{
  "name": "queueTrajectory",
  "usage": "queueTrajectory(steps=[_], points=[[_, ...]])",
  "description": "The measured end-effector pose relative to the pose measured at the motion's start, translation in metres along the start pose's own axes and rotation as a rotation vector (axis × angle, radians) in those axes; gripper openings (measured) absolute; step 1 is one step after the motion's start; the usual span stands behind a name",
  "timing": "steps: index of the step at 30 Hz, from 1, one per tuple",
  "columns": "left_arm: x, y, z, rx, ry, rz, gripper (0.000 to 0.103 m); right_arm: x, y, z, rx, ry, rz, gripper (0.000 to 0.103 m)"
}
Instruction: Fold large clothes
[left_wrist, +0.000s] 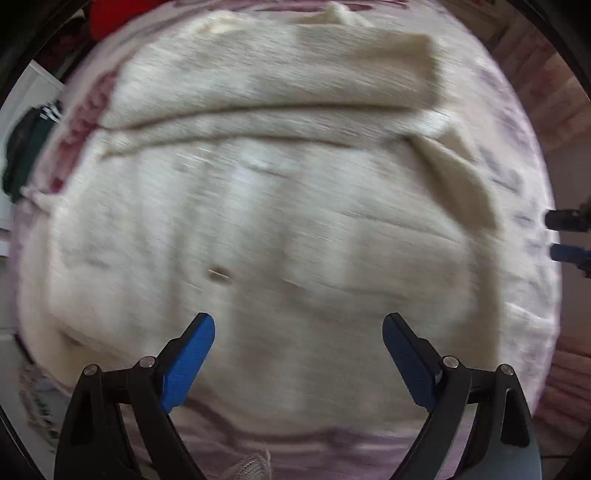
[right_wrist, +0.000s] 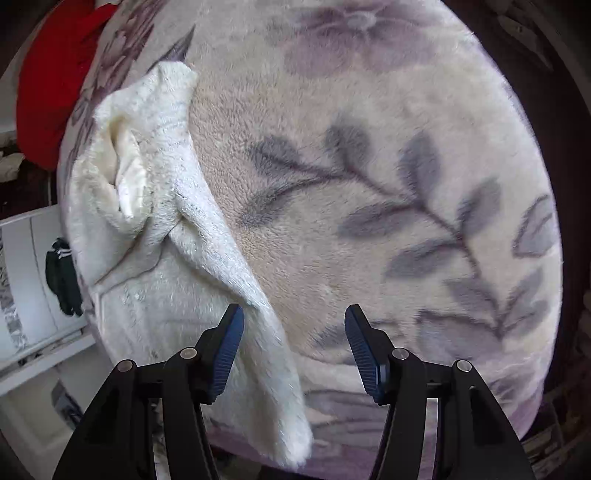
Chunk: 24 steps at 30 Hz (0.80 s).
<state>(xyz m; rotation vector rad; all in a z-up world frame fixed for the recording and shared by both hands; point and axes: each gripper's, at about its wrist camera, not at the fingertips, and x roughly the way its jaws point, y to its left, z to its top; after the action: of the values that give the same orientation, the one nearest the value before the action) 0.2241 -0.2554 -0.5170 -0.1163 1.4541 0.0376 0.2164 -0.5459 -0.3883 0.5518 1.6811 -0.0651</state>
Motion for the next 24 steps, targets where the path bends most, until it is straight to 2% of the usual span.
queueTrajectory(steps=[3, 5, 6, 7, 9, 10, 11, 12, 13, 14, 15, 18, 21, 23, 24], points=[[0.011, -0.052, -0.022, 0.02, 0.053, -0.163, 0.093, -0.023, -0.031, 0.004, -0.024, 0.021, -0.008, 0.059], [0.019, -0.076, -0.031, 0.04, 0.068, -0.212, 0.093, -0.032, -0.052, 0.009, -0.027, 0.036, -0.025, 0.062], [0.024, -0.093, -0.036, 0.066, 0.066, -0.217, 0.093, -0.037, -0.062, 0.012, -0.034, 0.041, -0.025, 0.069], [0.028, -0.105, -0.038, 0.088, 0.065, -0.203, 0.093, -0.036, -0.071, 0.022, -0.045, 0.045, -0.02, 0.076], [0.042, -0.126, -0.044, 0.137, 0.052, -0.106, 0.092, -0.029, -0.074, 0.04, -0.07, 0.04, 0.002, 0.079], [0.045, -0.129, -0.046, 0.143, 0.037, -0.072, 0.08, -0.029, -0.075, 0.05, -0.086, 0.032, 0.031, 0.079], [0.047, -0.131, -0.047, 0.144, 0.016, -0.034, 0.064, -0.027, -0.07, 0.061, -0.101, 0.024, 0.061, 0.079], [0.048, -0.129, -0.048, 0.14, -0.007, 0.022, 0.033, -0.024, -0.062, 0.076, -0.122, 0.021, 0.1, 0.081], [0.046, -0.126, -0.048, 0.134, -0.022, 0.029, 0.02, -0.022, -0.052, 0.087, -0.136, 0.02, 0.111, 0.083], [0.043, -0.122, -0.048, 0.124, -0.043, 0.025, 0.015, -0.02, -0.039, 0.1, -0.154, 0.019, 0.124, 0.083], [0.039, -0.117, -0.048, 0.117, -0.064, 0.02, 0.013, -0.02, -0.027, 0.109, -0.171, 0.017, 0.14, 0.083], [0.031, -0.111, -0.052, 0.142, -0.098, 0.028, 0.012, -0.015, 0.041, 0.129, -0.286, 0.019, 0.223, 0.083], [0.026, -0.114, -0.055, 0.174, -0.117, 0.042, 0.012, -0.001, 0.108, 0.139, -0.374, 0.02, 0.262, 0.085], [0.021, -0.117, -0.061, 0.175, -0.122, 0.038, 0.012, 0.017, 0.142, 0.144, -0.446, 0.003, 0.196, 0.092], [0.02, -0.117, -0.06, 0.179, -0.125, 0.038, 0.012, 0.033, 0.156, 0.147, -0.493, -0.015, 0.116, 0.092]])
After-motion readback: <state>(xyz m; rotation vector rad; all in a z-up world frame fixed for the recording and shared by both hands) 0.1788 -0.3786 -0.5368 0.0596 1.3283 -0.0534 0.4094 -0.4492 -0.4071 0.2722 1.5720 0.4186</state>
